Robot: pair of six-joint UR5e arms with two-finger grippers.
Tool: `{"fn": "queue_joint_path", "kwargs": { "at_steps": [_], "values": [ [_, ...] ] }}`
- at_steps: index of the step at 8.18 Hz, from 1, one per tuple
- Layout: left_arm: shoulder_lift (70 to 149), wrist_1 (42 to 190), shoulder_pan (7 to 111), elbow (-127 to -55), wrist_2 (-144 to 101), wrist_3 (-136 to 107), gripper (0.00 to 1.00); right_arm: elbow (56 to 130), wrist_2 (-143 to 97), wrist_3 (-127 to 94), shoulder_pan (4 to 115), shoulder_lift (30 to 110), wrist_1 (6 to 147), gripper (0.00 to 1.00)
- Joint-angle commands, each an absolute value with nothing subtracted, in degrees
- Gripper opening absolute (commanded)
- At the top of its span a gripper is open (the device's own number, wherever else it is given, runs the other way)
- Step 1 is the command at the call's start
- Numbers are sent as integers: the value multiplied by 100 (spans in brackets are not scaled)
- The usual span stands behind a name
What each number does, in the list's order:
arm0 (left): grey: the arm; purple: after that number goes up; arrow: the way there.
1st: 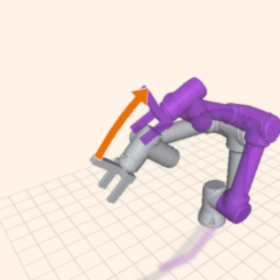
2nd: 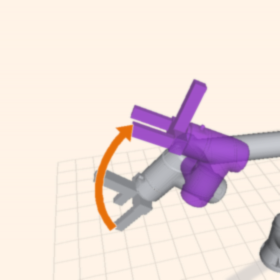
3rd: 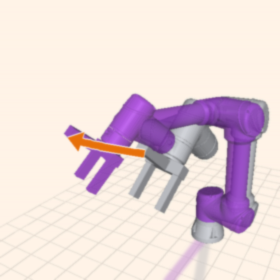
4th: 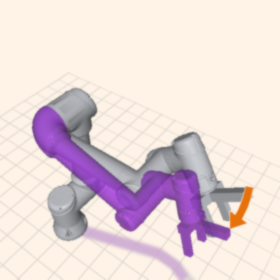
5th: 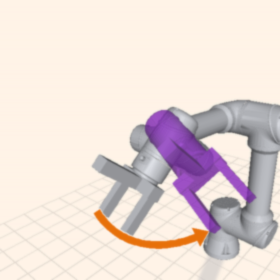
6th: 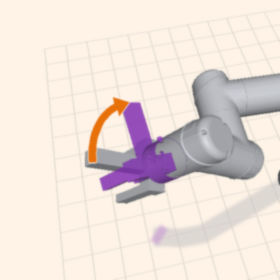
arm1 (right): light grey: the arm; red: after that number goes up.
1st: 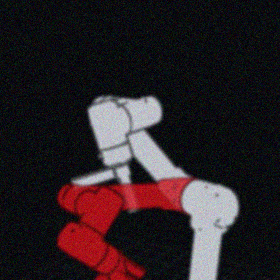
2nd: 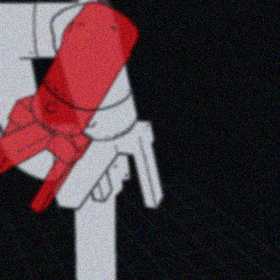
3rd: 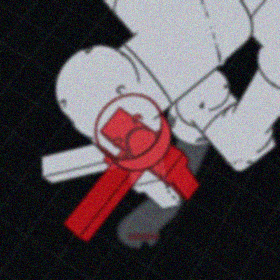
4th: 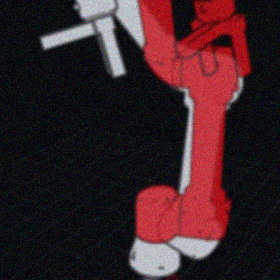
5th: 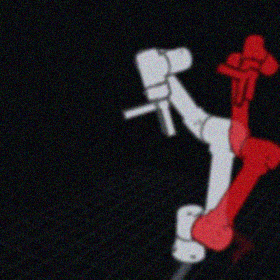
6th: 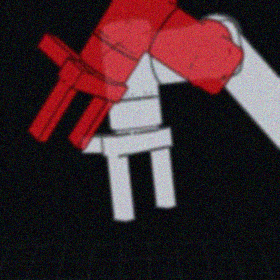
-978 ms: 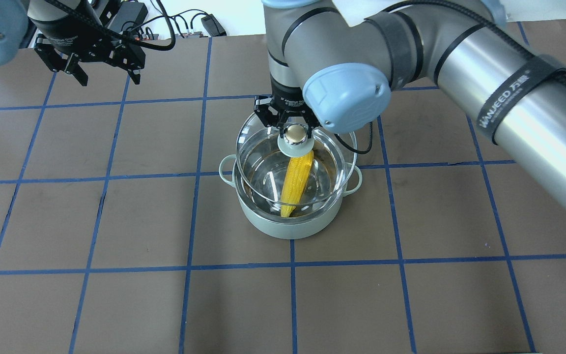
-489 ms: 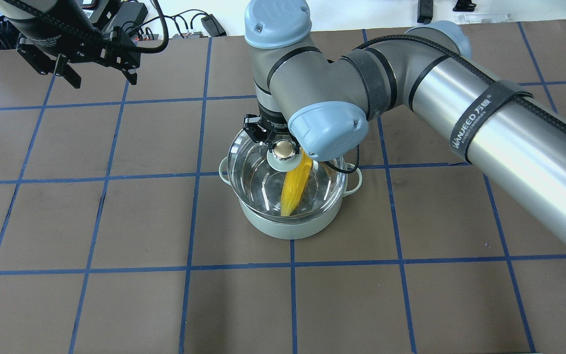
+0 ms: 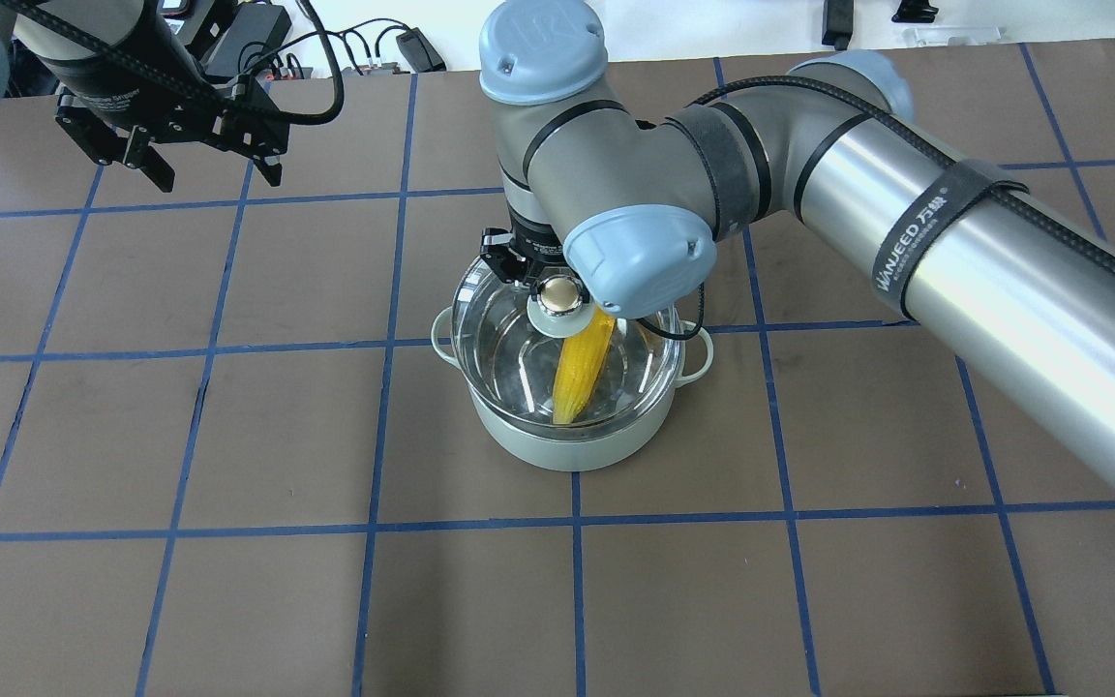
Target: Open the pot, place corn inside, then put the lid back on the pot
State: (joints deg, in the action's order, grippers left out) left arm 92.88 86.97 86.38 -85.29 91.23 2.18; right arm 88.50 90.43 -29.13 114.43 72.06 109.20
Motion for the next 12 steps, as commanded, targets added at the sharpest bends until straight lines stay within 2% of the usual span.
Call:
{"fn": "queue_joint_path", "kwargs": {
  "at_steps": [1, 5, 9, 12],
  "values": [
    [9281, 8684, 8640, -8534, 9141, 220, 100, 8859, 9114, -2865, 11443, 7198, 10916, 19],
    [9299, 8631, 8631, -8534, 9088, 123, 100, 8859, 9106, -2865, 11443, 7146, 10925, 22],
    [9177, 8674, 8631, -8543, 9114, 140, 100, 8859, 9106, -2795, 11443, 7093, 10925, 38],
    [9299, 8631, 8622, -8534, 9106, 123, 100, 8851, 9132, -2804, 11435, 7084, 10864, 41]
  ]
}}
